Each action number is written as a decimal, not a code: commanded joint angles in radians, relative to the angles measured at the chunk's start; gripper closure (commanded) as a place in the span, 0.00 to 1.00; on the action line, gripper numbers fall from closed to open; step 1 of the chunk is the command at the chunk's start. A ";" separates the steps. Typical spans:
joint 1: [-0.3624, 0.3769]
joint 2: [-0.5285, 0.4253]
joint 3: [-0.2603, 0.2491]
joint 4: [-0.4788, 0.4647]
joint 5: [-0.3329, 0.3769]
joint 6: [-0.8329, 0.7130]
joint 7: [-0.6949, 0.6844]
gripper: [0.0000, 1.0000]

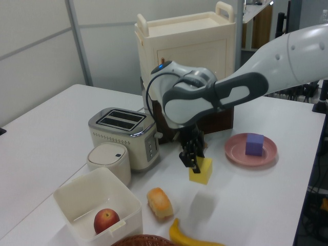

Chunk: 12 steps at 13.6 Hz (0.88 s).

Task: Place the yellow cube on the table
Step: 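Lower the yellow cube onto the table and open the gripper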

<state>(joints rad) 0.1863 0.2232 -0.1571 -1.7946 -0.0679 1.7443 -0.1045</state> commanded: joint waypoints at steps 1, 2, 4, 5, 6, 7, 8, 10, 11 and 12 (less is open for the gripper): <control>0.005 -0.004 -0.018 0.003 0.014 0.038 0.040 0.00; 0.005 -0.004 -0.018 0.015 0.014 0.038 0.057 0.00; 0.002 -0.016 -0.021 0.058 0.008 0.027 0.118 0.00; 0.004 -0.025 -0.021 0.079 0.005 0.020 0.129 0.00; 0.004 -0.031 -0.021 0.089 0.002 0.005 0.132 0.00; -0.002 -0.048 -0.025 0.110 0.002 -0.012 0.132 0.00; -0.005 -0.063 -0.029 0.119 0.003 -0.031 0.132 0.00; -0.014 -0.120 -0.039 0.121 0.019 -0.045 0.137 0.00; -0.021 -0.136 -0.038 0.121 0.023 -0.051 0.137 0.00; -0.022 -0.140 -0.041 0.123 0.045 -0.055 0.137 0.00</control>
<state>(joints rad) 0.1696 0.1442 -0.1881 -1.6566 -0.0665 1.7202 0.0138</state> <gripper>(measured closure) 0.000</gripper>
